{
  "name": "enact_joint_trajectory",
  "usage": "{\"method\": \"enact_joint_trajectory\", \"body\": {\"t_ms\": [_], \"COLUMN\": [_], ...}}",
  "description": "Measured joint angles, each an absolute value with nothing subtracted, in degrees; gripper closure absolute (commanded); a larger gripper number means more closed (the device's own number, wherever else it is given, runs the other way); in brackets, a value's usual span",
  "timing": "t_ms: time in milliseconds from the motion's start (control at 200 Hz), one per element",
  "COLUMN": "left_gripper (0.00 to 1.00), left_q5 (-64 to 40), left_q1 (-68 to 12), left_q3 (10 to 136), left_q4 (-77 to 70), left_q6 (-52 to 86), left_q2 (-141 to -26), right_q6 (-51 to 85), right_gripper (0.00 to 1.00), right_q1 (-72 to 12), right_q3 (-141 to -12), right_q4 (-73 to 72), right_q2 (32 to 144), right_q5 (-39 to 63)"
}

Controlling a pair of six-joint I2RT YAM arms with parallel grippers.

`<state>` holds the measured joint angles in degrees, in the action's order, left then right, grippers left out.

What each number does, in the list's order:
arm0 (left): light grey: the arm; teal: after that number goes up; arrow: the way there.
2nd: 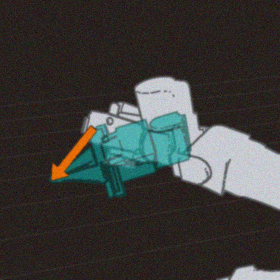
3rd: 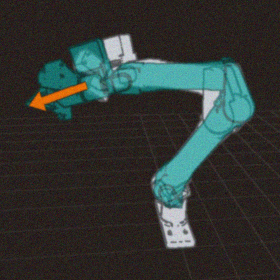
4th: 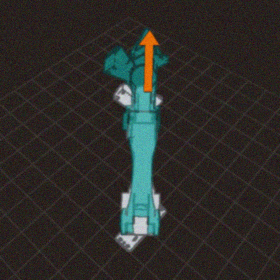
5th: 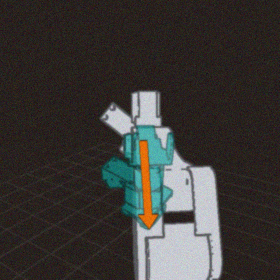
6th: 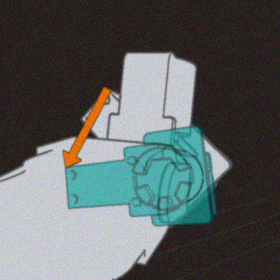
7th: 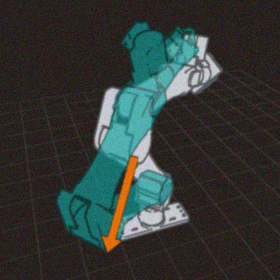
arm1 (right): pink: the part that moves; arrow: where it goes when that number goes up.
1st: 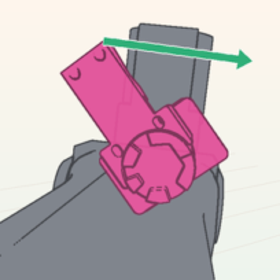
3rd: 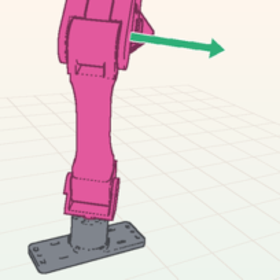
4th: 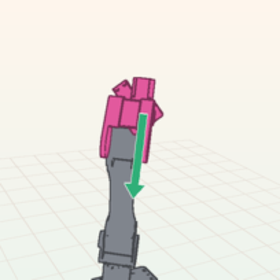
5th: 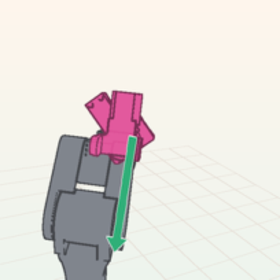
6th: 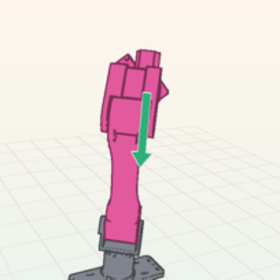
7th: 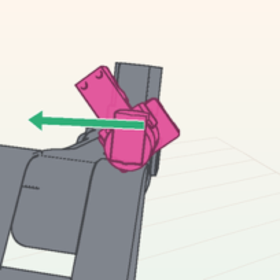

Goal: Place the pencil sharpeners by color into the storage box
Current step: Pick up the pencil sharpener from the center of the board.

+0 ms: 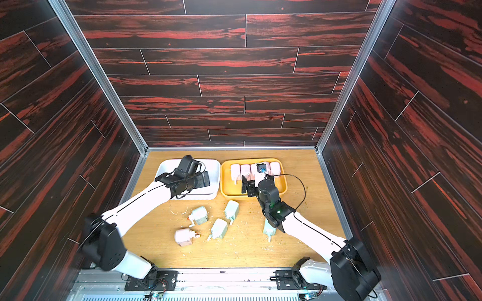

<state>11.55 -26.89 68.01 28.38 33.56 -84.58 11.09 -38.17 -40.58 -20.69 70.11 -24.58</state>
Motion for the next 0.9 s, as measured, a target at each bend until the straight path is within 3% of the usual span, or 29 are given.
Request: {"method": "enact_joint_trajectory", "body": {"t_ms": [215,601,902], "left_gripper": [0.0,0.0,0.0], "left_q5": [17.63,21.52,21.19], "left_q1": [-26.89,-24.67,-20.08], "left_q3": [58.28,46.87,40.14], "left_q4": [34.35,43.81,50.46], "left_q6": [37.63,51.09,58.94], "left_q2": [-70.26,-55.79,-50.5], "right_q6": [10.02,7.6,-1.89], "right_gripper": [0.02,0.02,0.02], "right_q1": [-38.17,-38.17,-40.23], "right_q3": [-36.69,-35.7,-35.73], "right_q4": [-21.02,-20.95,-20.18], "right_q2": [66.89,66.13,66.19], "right_q5": [-17.82,-10.79,5.45]}}
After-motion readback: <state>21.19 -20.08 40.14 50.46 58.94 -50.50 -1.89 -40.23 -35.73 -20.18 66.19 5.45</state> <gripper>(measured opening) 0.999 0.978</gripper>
